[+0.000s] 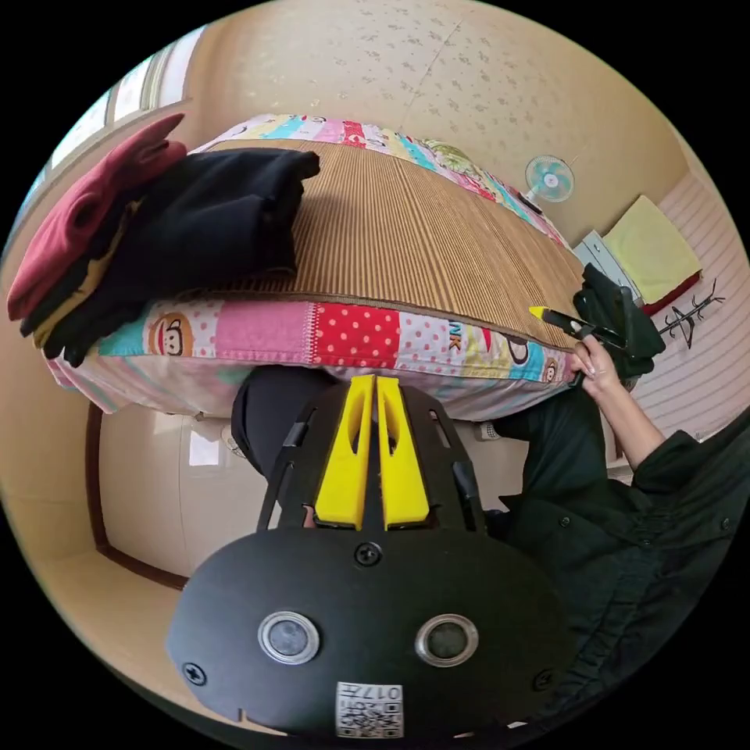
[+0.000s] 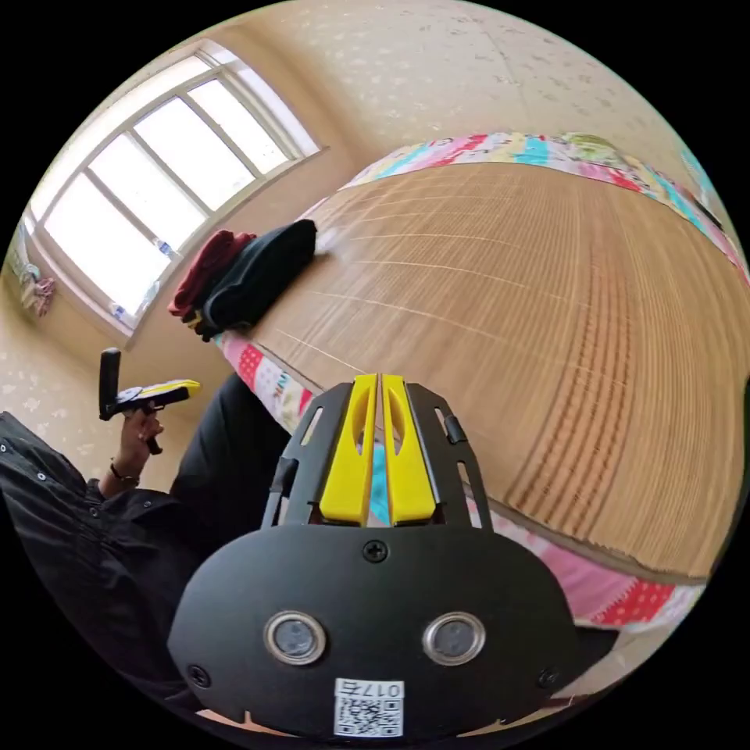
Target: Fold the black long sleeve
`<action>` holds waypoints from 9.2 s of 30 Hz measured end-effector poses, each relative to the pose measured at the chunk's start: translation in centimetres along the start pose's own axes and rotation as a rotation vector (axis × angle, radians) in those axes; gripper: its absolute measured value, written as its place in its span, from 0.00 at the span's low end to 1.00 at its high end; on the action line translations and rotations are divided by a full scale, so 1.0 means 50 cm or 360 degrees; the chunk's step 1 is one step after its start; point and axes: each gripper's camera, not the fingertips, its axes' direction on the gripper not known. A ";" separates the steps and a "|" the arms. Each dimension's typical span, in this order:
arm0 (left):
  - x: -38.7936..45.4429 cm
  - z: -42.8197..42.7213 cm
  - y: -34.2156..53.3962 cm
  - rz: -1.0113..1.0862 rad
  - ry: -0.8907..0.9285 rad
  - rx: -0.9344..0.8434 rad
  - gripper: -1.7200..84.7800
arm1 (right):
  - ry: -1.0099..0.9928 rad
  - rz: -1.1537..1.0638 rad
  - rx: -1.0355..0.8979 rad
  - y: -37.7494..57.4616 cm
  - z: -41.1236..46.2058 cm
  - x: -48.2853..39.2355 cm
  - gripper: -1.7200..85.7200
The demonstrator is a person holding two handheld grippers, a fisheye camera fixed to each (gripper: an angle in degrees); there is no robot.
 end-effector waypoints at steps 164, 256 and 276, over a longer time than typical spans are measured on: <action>-0.158 -0.020 -0.135 -0.0669 0.0177 0.0726 0.13 | 0.0622 0.0304 -0.0195 -0.078 0.048 -0.245 0.09; -0.111 0.115 -0.056 -0.0278 0.0560 0.0088 0.08 | 0.0161 0.1711 0.1596 0.413 -0.991 0.155 0.06; -0.078 0.044 -0.027 -0.0215 0.0565 0.0189 0.10 | -0.0421 0.0128 0.0412 -0.274 -0.222 -0.502 0.10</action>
